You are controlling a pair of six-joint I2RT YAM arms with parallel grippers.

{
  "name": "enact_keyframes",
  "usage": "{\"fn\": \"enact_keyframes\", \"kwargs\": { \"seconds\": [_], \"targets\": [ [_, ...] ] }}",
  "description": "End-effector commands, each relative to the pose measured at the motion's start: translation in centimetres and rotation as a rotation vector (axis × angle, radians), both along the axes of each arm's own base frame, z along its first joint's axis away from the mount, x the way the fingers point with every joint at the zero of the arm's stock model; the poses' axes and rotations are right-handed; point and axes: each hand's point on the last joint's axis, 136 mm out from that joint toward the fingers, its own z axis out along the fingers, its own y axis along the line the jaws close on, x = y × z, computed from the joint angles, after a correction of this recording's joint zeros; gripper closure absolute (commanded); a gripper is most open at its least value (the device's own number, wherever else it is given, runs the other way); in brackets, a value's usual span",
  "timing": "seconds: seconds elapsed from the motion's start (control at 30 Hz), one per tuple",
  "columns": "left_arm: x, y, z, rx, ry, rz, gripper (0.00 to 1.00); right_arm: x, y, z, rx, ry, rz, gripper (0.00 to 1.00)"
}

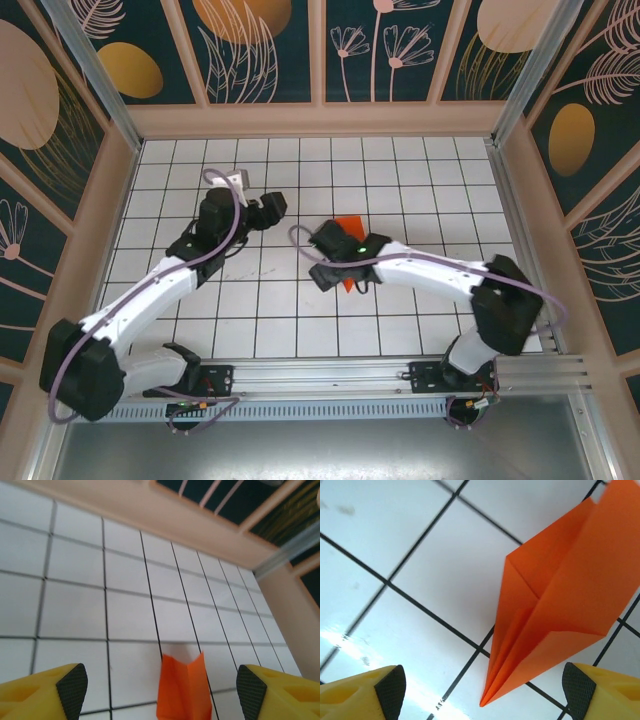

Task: Fold a paper plane with a square sheet of paper (fold left side to right side)
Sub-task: Turn over the paper at the center of the table, then pick up the paper from the center of the table.

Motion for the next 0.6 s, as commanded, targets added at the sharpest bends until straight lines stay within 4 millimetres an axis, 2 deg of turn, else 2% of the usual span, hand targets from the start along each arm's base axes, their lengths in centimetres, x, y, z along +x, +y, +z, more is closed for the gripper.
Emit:
{"fn": "enact_keyframes", "kwargs": {
  "seconds": [0.0, 0.07, 0.13, 0.23, 0.33, 0.47, 0.57],
  "targets": [
    [-0.1, -3.8, -1.0, -0.106, 0.058, -0.167, 0.20, 1.6, -0.4, 3.4, 0.287, -0.002, -0.085, 0.14],
    [-0.2, -5.8, -2.6, -0.157, 0.115, -0.241, 0.22, 3.2, -2.6, 5.6, 0.399, -0.067, -0.175, 0.10],
    [-0.5, -7.5, -4.2, -0.194, 0.166, -0.293, 0.22, 4.0, -4.5, 6.8, 0.500, -0.095, -0.240, 0.08],
    [-1.2, -10.1, -6.4, -0.214, 0.234, -0.347, 0.22, 4.8, -7.4, 7.8, 0.617, -0.130, -0.327, 0.02],
    [-1.5, -12.1, -8.2, -0.232, 0.284, -0.377, 0.21, 4.9, -9.2, 7.7, 0.706, -0.123, -0.379, 0.01],
    [-1.0, -13.8, -10.4, -0.234, 0.327, -0.395, 0.21, 5.2, -11.5, 6.9, 0.781, -0.115, -0.462, 0.01],
    [-0.4, -15.2, -11.0, -0.244, 0.328, -0.429, 0.21, 5.3, -13.3, 6.5, 0.840, -0.142, -0.552, 0.01]
  ]
}}
